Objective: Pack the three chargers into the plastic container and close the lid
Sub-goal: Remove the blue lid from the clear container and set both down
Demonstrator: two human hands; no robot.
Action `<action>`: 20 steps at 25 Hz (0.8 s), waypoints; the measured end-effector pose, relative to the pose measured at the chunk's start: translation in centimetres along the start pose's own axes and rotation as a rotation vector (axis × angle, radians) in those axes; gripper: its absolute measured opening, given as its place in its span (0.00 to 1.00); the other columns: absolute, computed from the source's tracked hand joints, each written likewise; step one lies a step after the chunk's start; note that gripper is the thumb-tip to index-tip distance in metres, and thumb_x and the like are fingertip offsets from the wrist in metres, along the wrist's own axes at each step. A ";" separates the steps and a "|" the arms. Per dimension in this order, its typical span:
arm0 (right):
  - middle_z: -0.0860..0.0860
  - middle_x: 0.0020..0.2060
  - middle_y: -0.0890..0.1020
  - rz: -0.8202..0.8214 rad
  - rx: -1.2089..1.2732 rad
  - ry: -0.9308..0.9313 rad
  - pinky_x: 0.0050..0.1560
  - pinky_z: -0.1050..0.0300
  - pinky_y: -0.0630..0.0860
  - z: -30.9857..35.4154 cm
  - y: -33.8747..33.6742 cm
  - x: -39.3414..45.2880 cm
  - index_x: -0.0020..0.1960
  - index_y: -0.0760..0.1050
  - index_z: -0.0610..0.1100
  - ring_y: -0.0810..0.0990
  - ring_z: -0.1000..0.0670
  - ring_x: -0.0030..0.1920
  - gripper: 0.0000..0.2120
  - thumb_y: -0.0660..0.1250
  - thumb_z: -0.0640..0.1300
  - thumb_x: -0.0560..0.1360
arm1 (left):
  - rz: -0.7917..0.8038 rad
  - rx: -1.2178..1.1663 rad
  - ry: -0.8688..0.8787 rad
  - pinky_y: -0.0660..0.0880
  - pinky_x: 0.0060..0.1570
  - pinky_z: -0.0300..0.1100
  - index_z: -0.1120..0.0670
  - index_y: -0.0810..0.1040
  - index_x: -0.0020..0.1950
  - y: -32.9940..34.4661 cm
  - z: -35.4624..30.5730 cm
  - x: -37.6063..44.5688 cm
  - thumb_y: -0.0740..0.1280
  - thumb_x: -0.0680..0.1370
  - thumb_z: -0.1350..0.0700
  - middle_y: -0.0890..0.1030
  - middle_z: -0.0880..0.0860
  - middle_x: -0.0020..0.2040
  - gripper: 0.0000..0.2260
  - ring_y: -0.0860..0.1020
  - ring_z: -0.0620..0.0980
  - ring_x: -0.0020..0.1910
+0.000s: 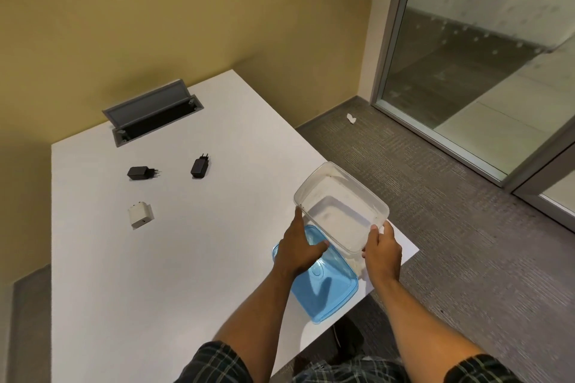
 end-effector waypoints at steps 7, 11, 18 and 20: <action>0.48 0.45 0.84 0.228 -0.031 -0.182 0.46 0.46 0.84 4.5 4.9 -3.3 0.68 0.67 0.52 0.84 0.46 0.44 0.17 0.53 0.57 0.83 | -0.331 0.077 -0.109 0.61 0.74 0.49 0.46 0.48 0.82 -8.9 4.9 -5.1 0.63 0.77 0.36 0.58 0.48 0.81 0.39 0.63 0.51 0.78; 0.47 0.42 0.84 0.405 -0.093 -0.258 0.48 0.45 0.81 6.9 8.8 -5.9 0.67 0.69 0.53 0.83 0.44 0.45 0.20 0.51 0.59 0.81 | -0.405 0.096 -0.214 0.63 0.76 0.49 0.48 0.54 0.82 -12.8 9.0 -9.3 0.58 0.77 0.34 0.63 0.48 0.80 0.37 0.66 0.50 0.76; 0.43 0.51 0.84 0.618 -0.269 -0.441 0.53 0.46 0.76 10.0 13.8 -10.9 0.72 0.67 0.52 0.81 0.39 0.53 0.18 0.52 0.53 0.84 | -0.545 0.156 -0.473 0.76 0.61 0.51 0.47 0.69 0.73 -16.0 14.4 -16.9 0.55 0.76 0.33 0.79 0.46 0.66 0.30 0.79 0.51 0.63; 0.43 0.54 0.84 0.644 -0.353 -0.494 0.56 0.45 0.77 10.0 14.9 -11.7 0.73 0.66 0.51 0.80 0.38 0.57 0.20 0.51 0.54 0.84 | -0.574 0.182 -0.496 0.78 0.57 0.51 0.47 0.75 0.63 -16.1 15.1 -18.5 0.53 0.76 0.34 0.82 0.46 0.57 0.25 0.80 0.52 0.57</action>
Point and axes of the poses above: each hand's wrist, its own x-axis towards the middle knuckle, its own y-axis out of the palm, z = x × y, the point moved 6 cm from there along x, towards the middle knuckle
